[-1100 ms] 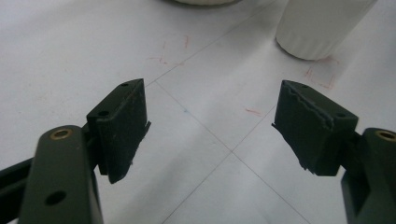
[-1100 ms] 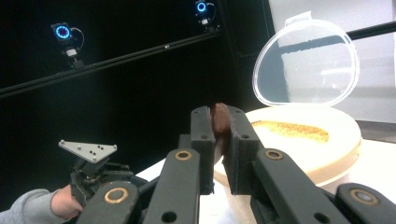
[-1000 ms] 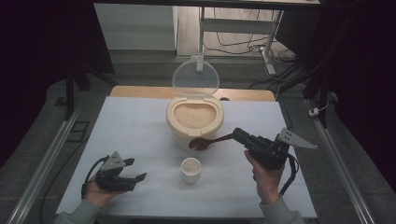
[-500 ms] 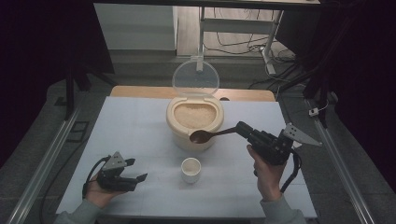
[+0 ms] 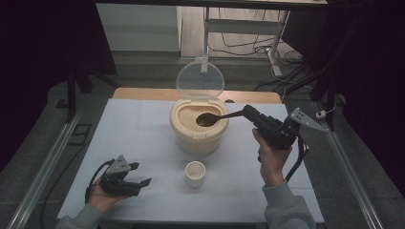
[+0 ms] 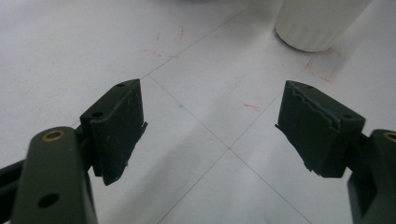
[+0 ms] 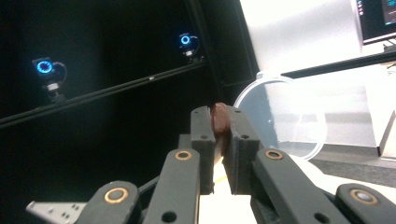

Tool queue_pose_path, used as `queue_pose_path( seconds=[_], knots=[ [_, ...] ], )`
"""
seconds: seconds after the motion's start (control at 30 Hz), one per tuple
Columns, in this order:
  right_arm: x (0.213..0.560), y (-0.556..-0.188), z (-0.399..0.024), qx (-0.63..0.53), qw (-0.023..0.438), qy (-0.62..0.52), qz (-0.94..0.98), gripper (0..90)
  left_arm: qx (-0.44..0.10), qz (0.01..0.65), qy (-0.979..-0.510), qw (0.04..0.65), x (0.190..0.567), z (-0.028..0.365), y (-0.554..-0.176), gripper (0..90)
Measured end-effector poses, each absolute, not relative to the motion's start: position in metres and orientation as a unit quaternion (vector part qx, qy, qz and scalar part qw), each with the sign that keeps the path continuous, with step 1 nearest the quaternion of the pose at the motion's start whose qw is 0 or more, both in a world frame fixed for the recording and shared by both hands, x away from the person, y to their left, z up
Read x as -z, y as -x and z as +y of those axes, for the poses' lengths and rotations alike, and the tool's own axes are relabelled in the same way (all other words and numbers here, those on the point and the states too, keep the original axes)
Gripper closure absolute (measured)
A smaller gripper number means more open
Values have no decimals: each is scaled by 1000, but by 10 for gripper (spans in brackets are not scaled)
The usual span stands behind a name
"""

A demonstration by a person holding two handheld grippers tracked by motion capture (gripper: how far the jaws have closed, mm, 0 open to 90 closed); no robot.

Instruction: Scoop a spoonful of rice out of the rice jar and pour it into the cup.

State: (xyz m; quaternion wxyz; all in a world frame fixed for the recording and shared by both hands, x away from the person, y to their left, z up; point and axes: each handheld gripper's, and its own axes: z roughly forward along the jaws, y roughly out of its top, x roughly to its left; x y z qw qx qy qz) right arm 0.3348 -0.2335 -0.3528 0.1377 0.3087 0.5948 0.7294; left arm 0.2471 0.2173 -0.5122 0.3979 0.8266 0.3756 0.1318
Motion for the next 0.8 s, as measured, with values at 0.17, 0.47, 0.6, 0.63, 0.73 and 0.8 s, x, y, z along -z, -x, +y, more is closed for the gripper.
queue_pose_path(
  seconds=[0.17,0.47,0.6,0.63,0.73,0.8],
  knots=[
    [350,-342,-231,-722,152,-317,596,830,-130,376,-827,397,513,217,-248,226],
    [354,-364,-221,-682,185,-347,616,830,-129,377,-828,393,514,217,-249,226],
    [358,-373,-214,-650,216,-360,633,831,-127,378,-829,393,515,218,-249,226],
    [358,-374,-213,-643,227,-360,637,831,-127,379,-829,392,515,218,-249,226],
    [358,-375,-206,-622,258,-356,648,831,-127,378,-829,391,515,218,-250,226],
    [358,-375,-202,-611,273,-352,655,831,-127,378,-829,392,515,218,-250,226]
  ],
)
